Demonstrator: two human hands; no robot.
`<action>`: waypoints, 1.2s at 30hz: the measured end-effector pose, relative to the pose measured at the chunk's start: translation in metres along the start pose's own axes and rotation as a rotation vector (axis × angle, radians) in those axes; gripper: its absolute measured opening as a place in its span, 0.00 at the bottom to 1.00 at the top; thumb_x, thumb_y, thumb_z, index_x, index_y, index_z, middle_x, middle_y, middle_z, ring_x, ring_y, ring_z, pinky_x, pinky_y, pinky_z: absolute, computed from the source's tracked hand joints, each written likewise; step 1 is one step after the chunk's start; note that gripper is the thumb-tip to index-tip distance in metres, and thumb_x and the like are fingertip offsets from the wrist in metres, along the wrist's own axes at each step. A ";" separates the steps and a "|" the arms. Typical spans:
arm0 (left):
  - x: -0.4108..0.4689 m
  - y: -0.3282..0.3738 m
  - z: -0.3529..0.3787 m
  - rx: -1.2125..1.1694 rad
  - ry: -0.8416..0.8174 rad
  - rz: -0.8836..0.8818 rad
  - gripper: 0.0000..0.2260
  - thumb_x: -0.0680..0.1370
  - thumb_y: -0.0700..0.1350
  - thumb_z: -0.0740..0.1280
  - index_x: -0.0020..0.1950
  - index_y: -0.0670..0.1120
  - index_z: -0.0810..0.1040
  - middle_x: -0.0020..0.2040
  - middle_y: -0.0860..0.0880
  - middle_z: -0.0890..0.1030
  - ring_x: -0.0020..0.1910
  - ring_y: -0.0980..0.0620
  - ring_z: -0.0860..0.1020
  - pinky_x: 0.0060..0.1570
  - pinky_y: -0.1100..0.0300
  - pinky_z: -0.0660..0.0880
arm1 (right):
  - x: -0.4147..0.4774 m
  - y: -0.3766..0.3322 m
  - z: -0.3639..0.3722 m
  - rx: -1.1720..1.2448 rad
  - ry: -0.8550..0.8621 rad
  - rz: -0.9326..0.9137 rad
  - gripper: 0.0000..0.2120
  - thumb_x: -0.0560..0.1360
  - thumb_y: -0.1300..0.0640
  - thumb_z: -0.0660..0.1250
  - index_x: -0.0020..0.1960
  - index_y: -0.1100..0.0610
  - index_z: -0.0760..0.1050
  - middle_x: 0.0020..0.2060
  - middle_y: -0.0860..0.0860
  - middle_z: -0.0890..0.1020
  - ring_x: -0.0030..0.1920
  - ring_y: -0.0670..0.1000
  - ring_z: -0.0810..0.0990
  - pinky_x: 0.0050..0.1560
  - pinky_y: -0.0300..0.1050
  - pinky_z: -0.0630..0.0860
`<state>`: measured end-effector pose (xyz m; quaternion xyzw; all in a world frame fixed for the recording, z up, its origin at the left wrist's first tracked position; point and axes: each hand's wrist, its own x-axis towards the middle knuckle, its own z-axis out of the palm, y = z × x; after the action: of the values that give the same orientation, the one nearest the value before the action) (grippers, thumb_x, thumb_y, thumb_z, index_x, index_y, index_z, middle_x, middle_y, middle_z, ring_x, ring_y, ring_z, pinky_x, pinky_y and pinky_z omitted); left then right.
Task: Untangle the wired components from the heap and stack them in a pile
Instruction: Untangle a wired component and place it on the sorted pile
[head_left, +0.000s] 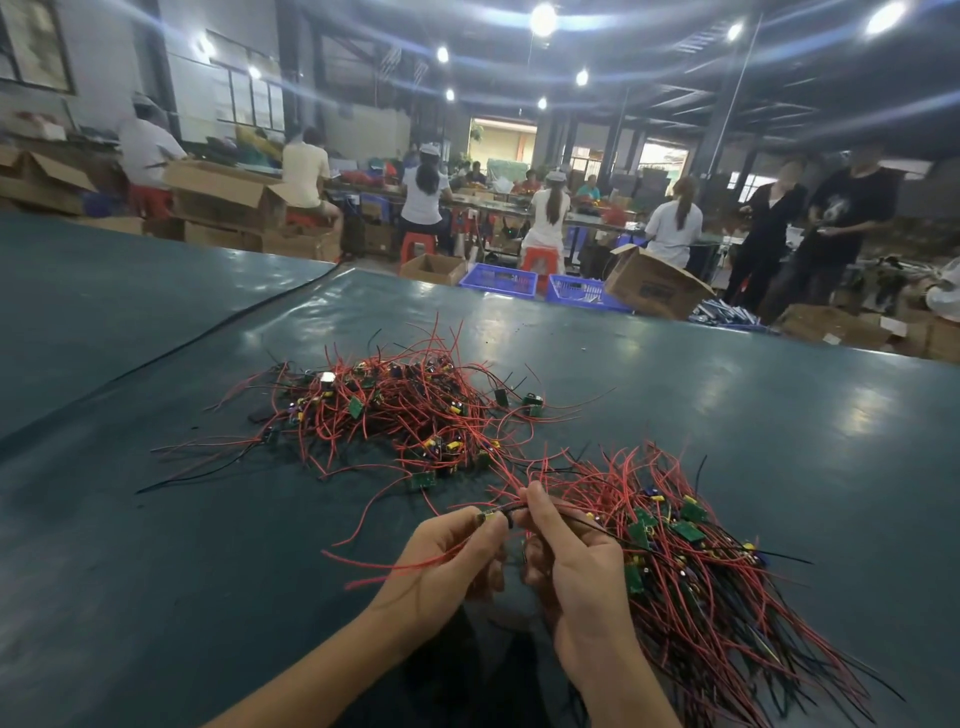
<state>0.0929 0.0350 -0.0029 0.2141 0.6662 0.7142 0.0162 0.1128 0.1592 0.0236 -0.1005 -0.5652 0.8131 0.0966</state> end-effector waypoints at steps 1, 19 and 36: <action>0.000 -0.002 0.000 0.038 0.013 0.003 0.17 0.72 0.63 0.67 0.35 0.50 0.78 0.30 0.49 0.79 0.31 0.54 0.77 0.34 0.62 0.73 | -0.001 0.000 0.001 -0.007 -0.012 0.004 0.14 0.61 0.47 0.75 0.33 0.60 0.83 0.29 0.59 0.77 0.30 0.55 0.73 0.32 0.44 0.70; -0.002 0.007 -0.002 -0.004 -0.018 0.034 0.16 0.72 0.55 0.67 0.31 0.45 0.77 0.28 0.48 0.77 0.28 0.52 0.76 0.33 0.61 0.72 | -0.003 0.002 0.003 -0.235 -0.028 -0.141 0.22 0.80 0.49 0.61 0.33 0.59 0.80 0.21 0.49 0.76 0.23 0.46 0.75 0.25 0.36 0.72; 0.000 0.012 -0.006 -0.041 0.025 0.025 0.16 0.77 0.52 0.64 0.32 0.46 0.79 0.28 0.46 0.78 0.28 0.51 0.75 0.32 0.62 0.72 | 0.006 -0.005 -0.013 0.009 0.019 -0.024 0.17 0.67 0.44 0.72 0.34 0.58 0.75 0.24 0.49 0.76 0.21 0.45 0.67 0.20 0.36 0.66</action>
<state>0.0937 0.0281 0.0087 0.2133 0.6488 0.7305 0.0033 0.1106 0.1741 0.0236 -0.1010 -0.5618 0.8134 0.1124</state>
